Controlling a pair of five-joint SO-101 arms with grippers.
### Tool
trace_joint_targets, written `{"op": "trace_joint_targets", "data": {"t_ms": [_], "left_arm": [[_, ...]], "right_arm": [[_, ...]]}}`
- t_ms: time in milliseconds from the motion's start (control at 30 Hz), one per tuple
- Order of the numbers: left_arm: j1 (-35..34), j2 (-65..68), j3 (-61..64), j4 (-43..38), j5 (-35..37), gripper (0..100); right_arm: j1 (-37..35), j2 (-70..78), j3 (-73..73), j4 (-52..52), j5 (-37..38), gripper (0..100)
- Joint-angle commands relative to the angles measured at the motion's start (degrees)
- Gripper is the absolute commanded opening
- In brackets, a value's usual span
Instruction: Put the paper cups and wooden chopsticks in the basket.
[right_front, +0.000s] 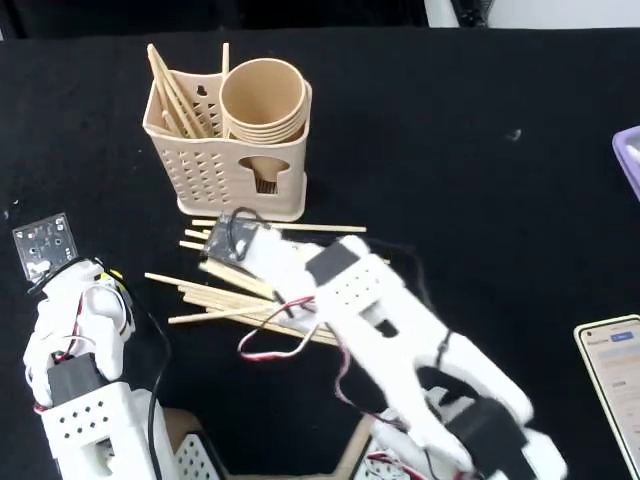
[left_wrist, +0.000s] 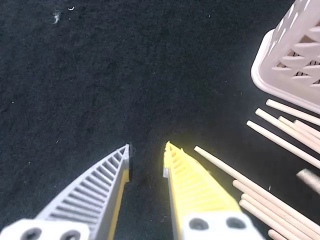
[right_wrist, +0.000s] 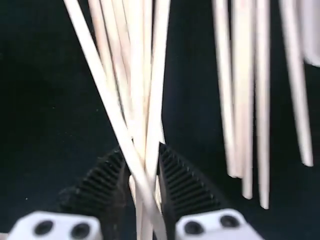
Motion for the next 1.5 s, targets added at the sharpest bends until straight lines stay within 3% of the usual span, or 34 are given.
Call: {"op": "trace_joint_targets", "data": {"t_ms": [0, 367, 600, 867, 1033, 1200, 1467], "left_arm": [[-0.7, -0.6, -0.6, -1.3, 0.3, 12], [-0.7, -0.6, -0.6, -1.3, 0.3, 12], [-0.7, -0.6, -0.6, -1.3, 0.3, 12], [-0.7, -0.6, -0.6, -1.3, 0.3, 12], [-0.7, -0.6, -0.6, -1.3, 0.3, 12], [-0.7, -0.6, -0.6, -1.3, 0.3, 12], [-0.7, -0.6, -0.6, -1.3, 0.3, 12]], "right_arm": [[5.3, -5.7, -2.0, 0.6, -0.5, 1.1], [7.9, -9.9, -1.9, 1.0, 1.8, 1.1], [2.3, -6.9, 4.7, -3.5, 1.8, 2.1], [2.0, 2.7, 8.0, -10.1, 1.8, 24.8], [2.2, 4.0, 5.4, -10.5, 1.4, 25.0], [1.9, 4.4, 1.4, -10.8, -3.9, 25.0], [-1.2, 4.4, 4.3, -10.8, -3.8, 25.0]]}}
